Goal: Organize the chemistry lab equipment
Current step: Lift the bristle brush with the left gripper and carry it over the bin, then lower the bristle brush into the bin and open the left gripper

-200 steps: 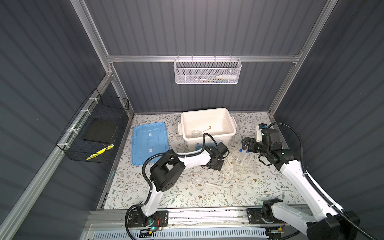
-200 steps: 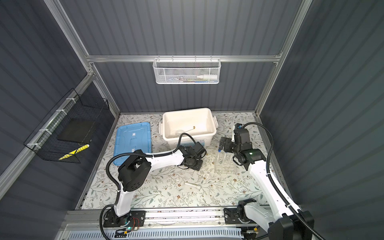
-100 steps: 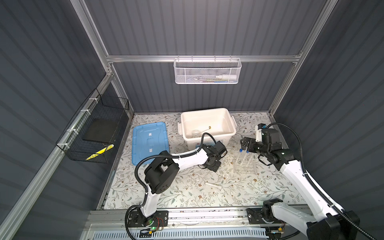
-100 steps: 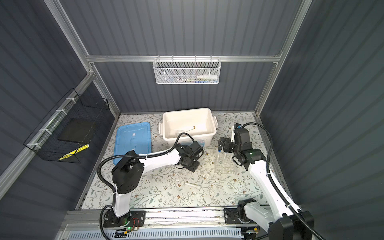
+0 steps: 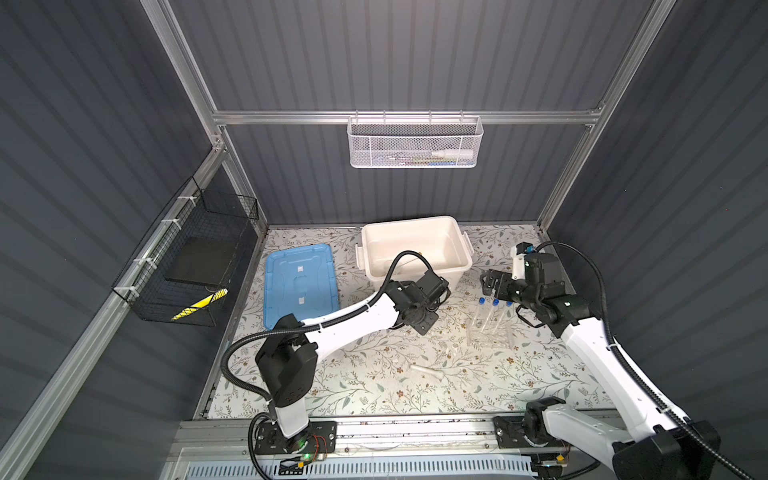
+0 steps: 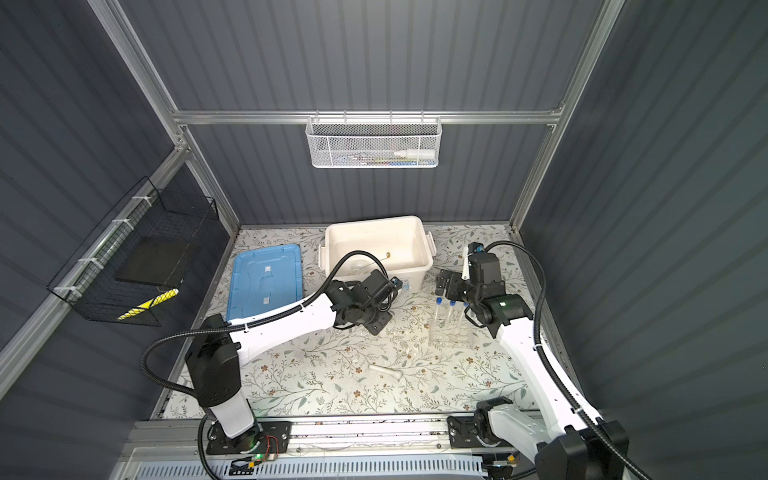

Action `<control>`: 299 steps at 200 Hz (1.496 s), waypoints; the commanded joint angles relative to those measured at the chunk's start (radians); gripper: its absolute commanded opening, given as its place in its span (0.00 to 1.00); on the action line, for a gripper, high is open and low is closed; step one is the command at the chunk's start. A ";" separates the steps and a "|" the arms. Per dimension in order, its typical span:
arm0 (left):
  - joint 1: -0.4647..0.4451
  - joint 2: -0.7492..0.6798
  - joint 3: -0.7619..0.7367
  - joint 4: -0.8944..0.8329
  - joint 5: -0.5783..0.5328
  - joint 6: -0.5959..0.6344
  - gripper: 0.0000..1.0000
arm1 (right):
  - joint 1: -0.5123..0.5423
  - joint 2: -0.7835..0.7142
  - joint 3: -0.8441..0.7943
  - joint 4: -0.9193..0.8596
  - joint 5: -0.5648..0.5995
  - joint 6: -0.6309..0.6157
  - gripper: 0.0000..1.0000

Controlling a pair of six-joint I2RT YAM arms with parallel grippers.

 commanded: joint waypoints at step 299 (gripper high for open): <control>0.380 0.600 0.720 -0.029 0.298 0.450 0.00 | -0.005 0.164 0.087 0.068 -0.133 0.015 0.99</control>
